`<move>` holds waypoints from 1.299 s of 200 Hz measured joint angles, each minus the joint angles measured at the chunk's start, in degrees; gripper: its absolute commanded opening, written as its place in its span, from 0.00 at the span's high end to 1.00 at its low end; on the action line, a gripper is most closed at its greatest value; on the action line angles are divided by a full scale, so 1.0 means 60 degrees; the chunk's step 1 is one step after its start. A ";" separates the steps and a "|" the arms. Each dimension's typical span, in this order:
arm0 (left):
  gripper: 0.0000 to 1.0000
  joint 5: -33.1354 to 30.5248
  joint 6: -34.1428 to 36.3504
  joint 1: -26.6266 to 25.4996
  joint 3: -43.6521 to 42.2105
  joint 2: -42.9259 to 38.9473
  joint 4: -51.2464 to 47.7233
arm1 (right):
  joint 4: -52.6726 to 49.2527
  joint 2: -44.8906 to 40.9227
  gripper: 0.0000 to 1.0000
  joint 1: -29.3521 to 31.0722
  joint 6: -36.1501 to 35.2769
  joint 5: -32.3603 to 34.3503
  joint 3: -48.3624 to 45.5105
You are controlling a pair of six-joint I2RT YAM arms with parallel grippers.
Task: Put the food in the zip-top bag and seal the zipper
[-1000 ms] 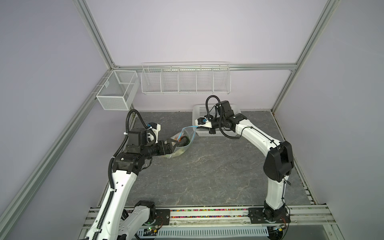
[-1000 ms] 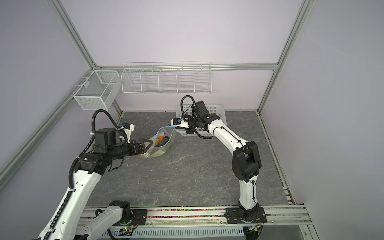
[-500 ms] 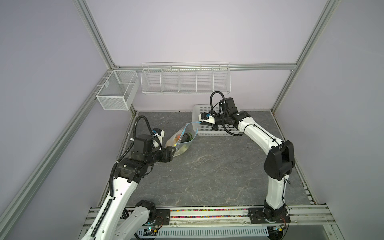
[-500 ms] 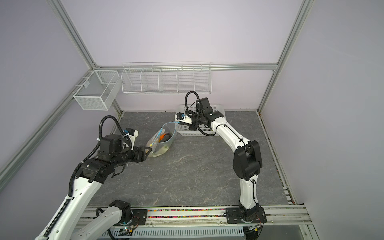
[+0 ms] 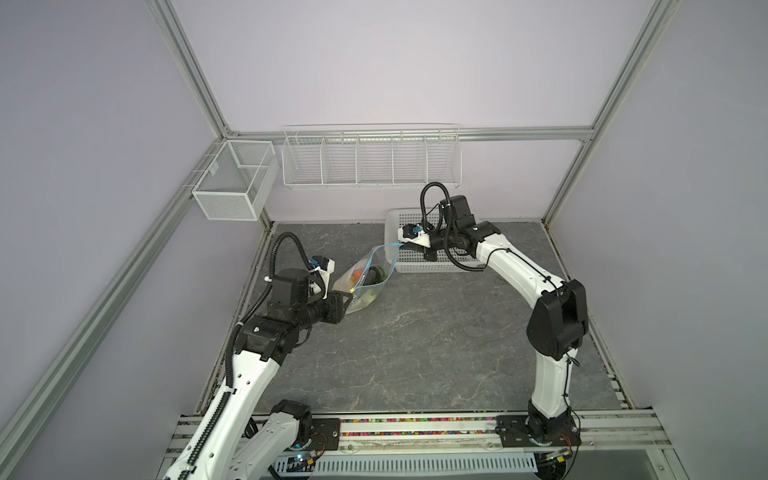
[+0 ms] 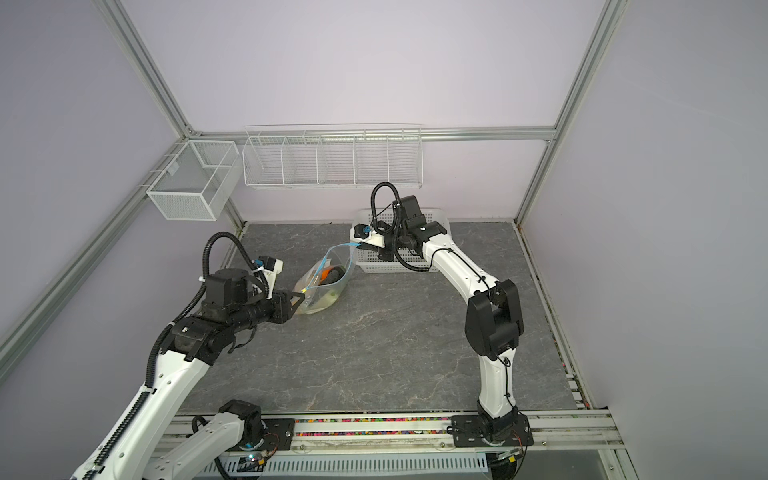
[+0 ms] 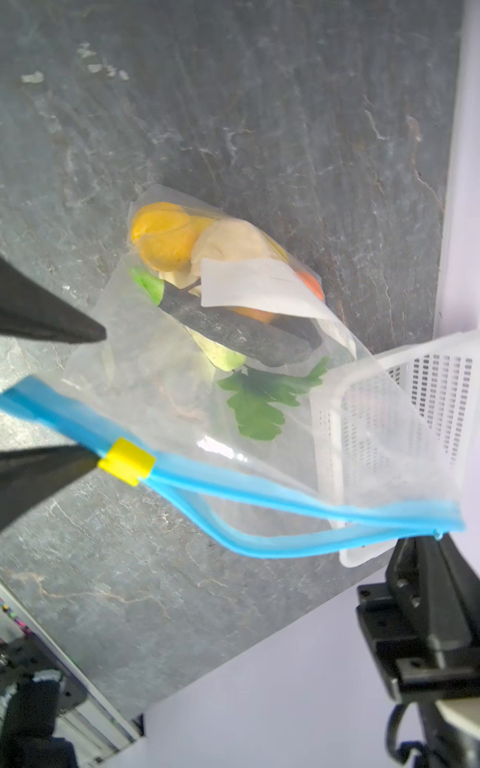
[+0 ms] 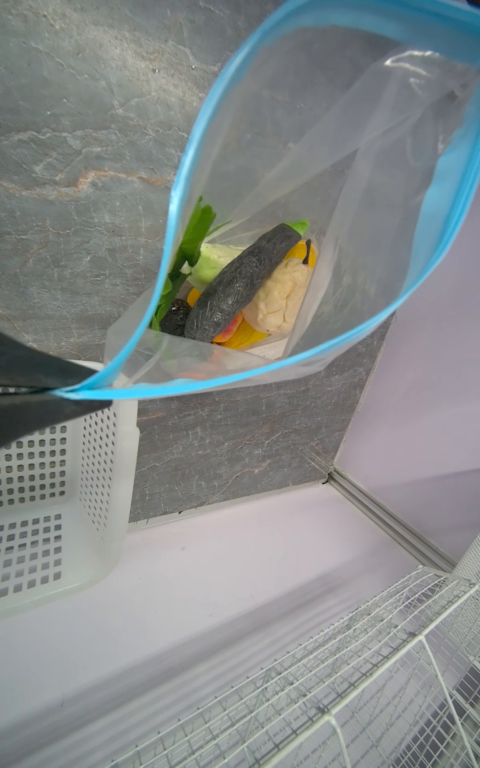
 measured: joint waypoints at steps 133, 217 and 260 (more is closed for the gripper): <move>1.00 -0.0805 -0.0080 -0.0004 0.0423 -0.0816 -0.0138 | -0.0656 -0.0495 0.93 0.0000 0.0098 0.0055 -0.0182; 1.00 -0.0918 -0.0047 -0.0011 0.1042 -0.1151 -0.0109 | -0.1111 -0.3621 0.93 0.0069 0.0138 0.0787 -0.2226; 1.00 0.0393 -0.0004 -0.0018 0.1049 -0.0404 0.0430 | -0.1271 -0.4116 0.93 -0.0168 0.0142 0.1129 -0.3322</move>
